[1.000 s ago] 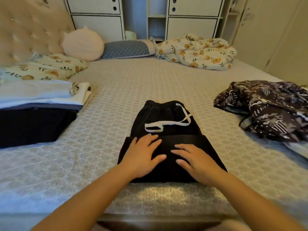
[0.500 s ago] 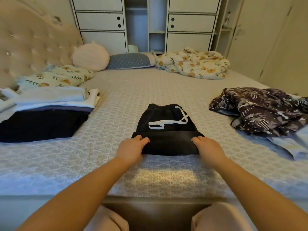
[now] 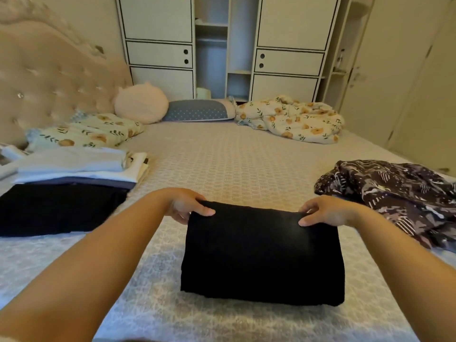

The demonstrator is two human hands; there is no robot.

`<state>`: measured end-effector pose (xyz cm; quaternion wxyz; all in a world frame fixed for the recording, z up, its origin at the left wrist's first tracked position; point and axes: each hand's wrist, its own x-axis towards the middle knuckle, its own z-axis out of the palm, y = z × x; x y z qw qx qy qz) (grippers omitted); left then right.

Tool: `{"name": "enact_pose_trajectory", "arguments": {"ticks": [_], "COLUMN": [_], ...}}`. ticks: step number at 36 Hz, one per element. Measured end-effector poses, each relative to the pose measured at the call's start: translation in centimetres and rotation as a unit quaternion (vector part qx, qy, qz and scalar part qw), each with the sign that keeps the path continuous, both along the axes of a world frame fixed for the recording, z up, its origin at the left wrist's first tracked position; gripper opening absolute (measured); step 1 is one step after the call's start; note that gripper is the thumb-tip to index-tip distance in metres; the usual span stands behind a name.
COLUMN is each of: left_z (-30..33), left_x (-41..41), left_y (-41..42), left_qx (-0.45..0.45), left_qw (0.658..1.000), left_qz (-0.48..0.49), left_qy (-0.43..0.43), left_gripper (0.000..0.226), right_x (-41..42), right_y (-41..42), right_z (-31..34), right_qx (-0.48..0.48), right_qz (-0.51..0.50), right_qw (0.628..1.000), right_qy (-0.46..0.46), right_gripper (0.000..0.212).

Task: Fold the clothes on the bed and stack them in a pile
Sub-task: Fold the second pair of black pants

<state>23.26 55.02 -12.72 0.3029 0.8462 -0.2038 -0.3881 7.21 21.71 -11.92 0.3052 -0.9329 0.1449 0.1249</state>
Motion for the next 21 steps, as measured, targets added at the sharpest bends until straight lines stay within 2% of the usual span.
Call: {"name": "enact_pose_trajectory", "arguments": {"ticks": [3, 7, 10, 13, 16, 17, 19, 21], "left_z": [-2.8, -6.5, -8.6, -8.8, -8.8, -8.9, -9.7, -10.9], "left_x": [0.7, 0.9, 0.8, -0.6, -3.4, -4.5, -6.4, -7.0], "left_y": [-0.9, -2.6, -3.7, -4.1, -5.3, -6.0, -7.5, -8.2], "left_qx": [-0.028, -0.045, -0.021, 0.032, 0.047, 0.057, 0.090, 0.124], "left_qw": [0.995, 0.979, 0.967, 0.938, 0.879, 0.871, 0.874, 0.884], "left_qz": [0.096, 0.199, 0.231, 0.196, 0.085, 0.035, -0.044, -0.065], "left_qy": [0.015, 0.004, -0.101, -0.284, -0.467, -0.487, -0.475, -0.446], "left_gripper": [0.027, 0.036, 0.049, 0.055, 0.052, 0.052, 0.060, 0.067], "right_x": [1.8, 3.7, 4.5, 4.3, 3.8, 3.7, 3.3, 2.9], "right_y": [-0.1, 0.2, 0.9, 1.4, 3.2, 4.4, 7.3, 9.3], "right_z": [-2.8, -6.0, -8.0, -8.5, -8.0, -8.0, -8.5, -9.8], "right_qx": [0.003, -0.033, -0.080, -0.159, -0.267, -0.269, -0.263, -0.268], "right_qz": [-0.039, -0.069, -0.084, -0.095, -0.104, -0.103, -0.063, -0.011], "right_qw": [0.997, 0.988, 0.981, 0.972, 0.939, 0.934, 0.932, 0.937], "right_qy": [-0.063, -0.131, -0.153, -0.142, -0.189, -0.210, -0.239, -0.223], "right_gripper": [0.018, 0.024, 0.024, 0.023, 0.024, 0.025, 0.030, 0.044]}}
